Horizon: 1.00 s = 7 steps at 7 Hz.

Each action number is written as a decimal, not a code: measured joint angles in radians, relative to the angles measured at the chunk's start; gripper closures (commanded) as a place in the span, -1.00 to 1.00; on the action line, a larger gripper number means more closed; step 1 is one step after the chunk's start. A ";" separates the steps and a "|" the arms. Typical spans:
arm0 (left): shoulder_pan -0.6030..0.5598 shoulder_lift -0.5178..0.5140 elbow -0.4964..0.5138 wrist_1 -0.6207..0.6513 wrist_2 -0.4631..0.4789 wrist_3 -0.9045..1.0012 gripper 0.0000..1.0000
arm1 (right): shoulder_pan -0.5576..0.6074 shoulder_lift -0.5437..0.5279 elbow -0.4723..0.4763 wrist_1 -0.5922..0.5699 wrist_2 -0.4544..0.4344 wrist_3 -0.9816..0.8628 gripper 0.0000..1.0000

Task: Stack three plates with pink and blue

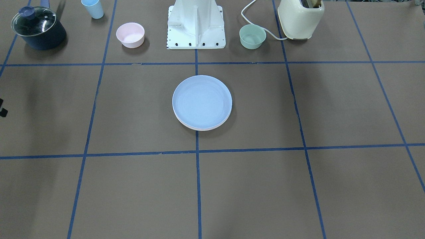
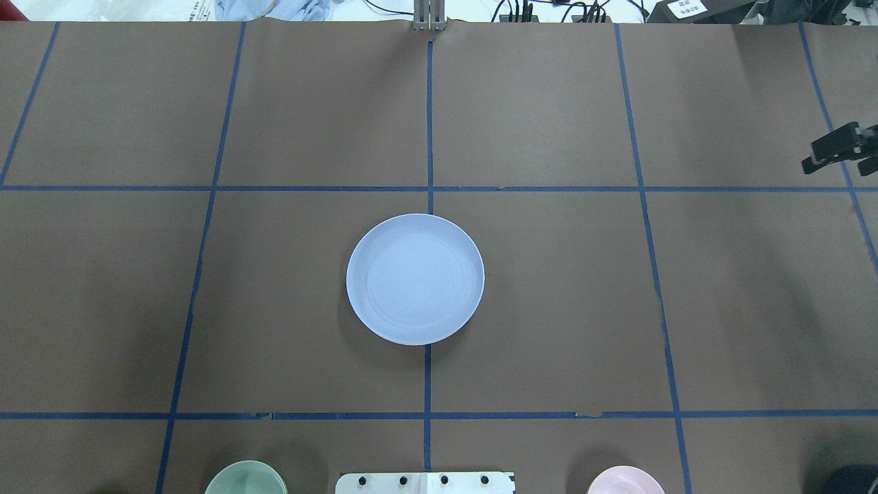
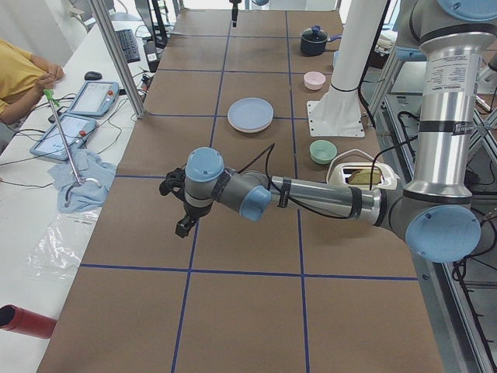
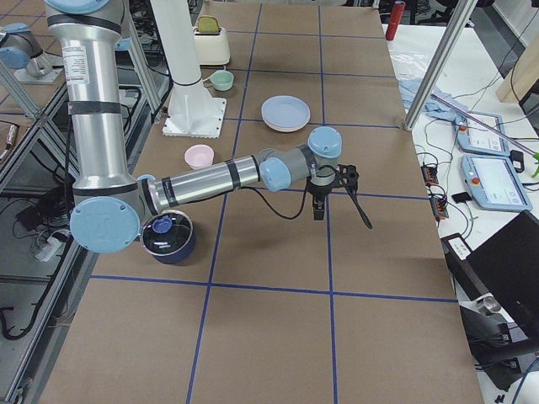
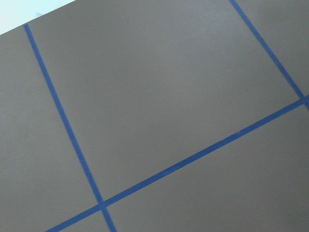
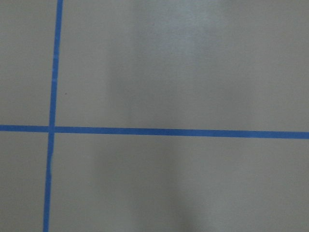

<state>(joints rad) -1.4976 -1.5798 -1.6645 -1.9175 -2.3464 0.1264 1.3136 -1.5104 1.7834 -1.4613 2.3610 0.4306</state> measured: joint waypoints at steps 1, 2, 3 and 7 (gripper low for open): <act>-0.010 0.000 0.005 0.003 0.000 0.012 -1.00 | 0.055 -0.004 0.000 -0.061 0.010 -0.103 -1.00; -0.013 0.000 0.006 0.003 0.000 0.015 -1.00 | 0.097 -0.013 0.000 -0.110 0.013 -0.194 -1.00; -0.013 0.000 0.006 0.001 -0.001 0.016 -1.00 | 0.128 -0.032 -0.001 -0.140 0.015 -0.266 -1.00; -0.015 0.003 0.014 -0.007 -0.003 0.018 -1.00 | 0.164 -0.076 -0.012 -0.160 0.011 -0.343 -1.00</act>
<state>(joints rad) -1.5124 -1.5767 -1.6504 -1.9247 -2.3490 0.1442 1.4772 -1.5869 1.7718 -1.6211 2.3721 0.0872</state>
